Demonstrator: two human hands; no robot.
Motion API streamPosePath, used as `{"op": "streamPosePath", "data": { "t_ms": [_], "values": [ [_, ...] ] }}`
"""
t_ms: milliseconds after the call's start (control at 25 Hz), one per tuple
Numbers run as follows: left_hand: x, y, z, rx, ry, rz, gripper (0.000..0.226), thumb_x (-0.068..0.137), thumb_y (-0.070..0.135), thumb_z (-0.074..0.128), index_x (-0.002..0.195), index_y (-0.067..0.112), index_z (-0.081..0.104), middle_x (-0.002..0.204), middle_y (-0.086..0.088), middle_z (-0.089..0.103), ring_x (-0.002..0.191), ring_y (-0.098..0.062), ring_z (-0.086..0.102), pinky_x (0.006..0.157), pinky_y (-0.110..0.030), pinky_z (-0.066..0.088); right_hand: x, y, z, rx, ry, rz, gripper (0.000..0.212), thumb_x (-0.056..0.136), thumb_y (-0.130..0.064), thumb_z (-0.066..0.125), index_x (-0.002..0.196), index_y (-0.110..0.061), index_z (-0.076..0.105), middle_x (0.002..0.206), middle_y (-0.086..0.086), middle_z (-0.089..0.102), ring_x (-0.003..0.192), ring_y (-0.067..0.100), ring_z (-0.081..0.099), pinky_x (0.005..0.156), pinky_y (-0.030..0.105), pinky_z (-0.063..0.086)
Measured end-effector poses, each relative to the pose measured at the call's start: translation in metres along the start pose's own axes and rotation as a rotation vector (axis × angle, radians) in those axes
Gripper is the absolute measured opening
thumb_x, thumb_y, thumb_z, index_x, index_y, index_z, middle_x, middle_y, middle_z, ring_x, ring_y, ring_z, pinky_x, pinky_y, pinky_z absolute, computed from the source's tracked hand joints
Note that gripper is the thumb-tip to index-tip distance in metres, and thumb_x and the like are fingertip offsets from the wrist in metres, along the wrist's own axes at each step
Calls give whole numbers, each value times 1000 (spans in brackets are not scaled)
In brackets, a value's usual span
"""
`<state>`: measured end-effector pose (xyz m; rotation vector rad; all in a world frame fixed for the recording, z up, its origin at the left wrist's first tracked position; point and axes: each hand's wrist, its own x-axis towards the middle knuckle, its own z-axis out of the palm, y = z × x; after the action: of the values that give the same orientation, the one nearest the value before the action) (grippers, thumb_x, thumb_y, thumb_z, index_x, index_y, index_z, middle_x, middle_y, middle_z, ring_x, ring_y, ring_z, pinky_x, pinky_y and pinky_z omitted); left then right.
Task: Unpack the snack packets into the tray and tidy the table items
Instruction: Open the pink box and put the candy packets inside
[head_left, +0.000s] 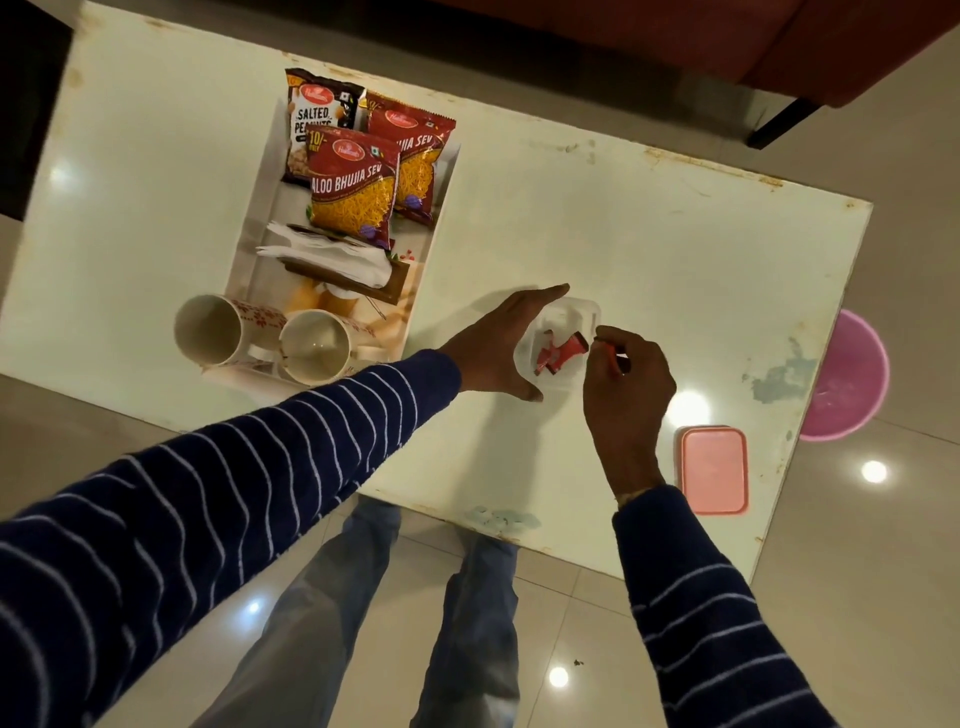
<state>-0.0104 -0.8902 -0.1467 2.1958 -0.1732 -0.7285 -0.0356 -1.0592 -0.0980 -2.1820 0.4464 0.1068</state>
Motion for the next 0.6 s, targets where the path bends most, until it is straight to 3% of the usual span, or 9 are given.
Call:
{"op": "streamPosePath", "data": {
  "t_ms": [120, 240, 320, 400, 480, 560, 600],
  "values": [
    [1, 3, 4, 1, 44, -6, 124, 57, 38, 96, 154, 27, 20, 155, -1, 36, 139, -25, 39, 109, -37, 41, 1, 1, -3, 27, -97, -28, 21, 94, -10, 58, 110, -12, 71, 110, 7, 69, 95, 19, 67, 81, 22, 53],
    [1, 3, 7, -9, 63, -9, 121, 57, 39, 96, 152, 27, 23, 153, -1, 38, 137, -25, 42, 107, -38, 44, 6, -4, 2, 133, -203, -44, 22, 92, -14, 64, 113, -17, 71, 111, -4, 67, 93, 16, 68, 75, 18, 53],
    [1, 2, 5, -18, 55, -5, 120, 57, 38, 96, 152, 27, 24, 152, -1, 40, 135, -23, 43, 106, -36, 44, 7, 0, -6, 133, -91, -78, 22, 91, -16, 67, 113, -16, 70, 112, -5, 66, 97, 18, 66, 77, 21, 53],
    [0, 2, 3, -24, 46, 0, 119, 57, 37, 96, 152, 27, 25, 151, 0, 40, 135, -21, 43, 105, -32, 42, 2, 21, -27, 18, 105, -87, 28, 90, -17, 68, 118, -12, 66, 120, 5, 64, 109, 25, 61, 92, 34, 51],
    [0, 1, 3, -34, 45, -5, 120, 56, 36, 96, 152, 28, 25, 152, 1, 39, 135, -19, 42, 105, -29, 40, -9, 53, -55, -200, 224, 115, 48, 89, -29, 69, 132, -15, 56, 140, 15, 52, 126, 35, 49, 104, 40, 40],
    [-1, 0, 4, -48, 53, -11, 120, 57, 36, 96, 152, 29, 24, 152, 2, 39, 136, -18, 41, 104, -28, 39, -23, 82, -79, -376, 173, 453, 74, 83, -47, 71, 145, -24, 39, 155, 15, 31, 134, 43, 36, 105, 55, 37],
    [-1, -1, 4, -59, 55, -10, 119, 57, 36, 96, 152, 30, 24, 153, 3, 39, 136, -18, 41, 104, -27, 40, -29, 95, -87, -416, 101, 535, 82, 80, -52, 73, 147, -26, 34, 156, 16, 28, 135, 45, 34, 104, 60, 36]
  ]
}}
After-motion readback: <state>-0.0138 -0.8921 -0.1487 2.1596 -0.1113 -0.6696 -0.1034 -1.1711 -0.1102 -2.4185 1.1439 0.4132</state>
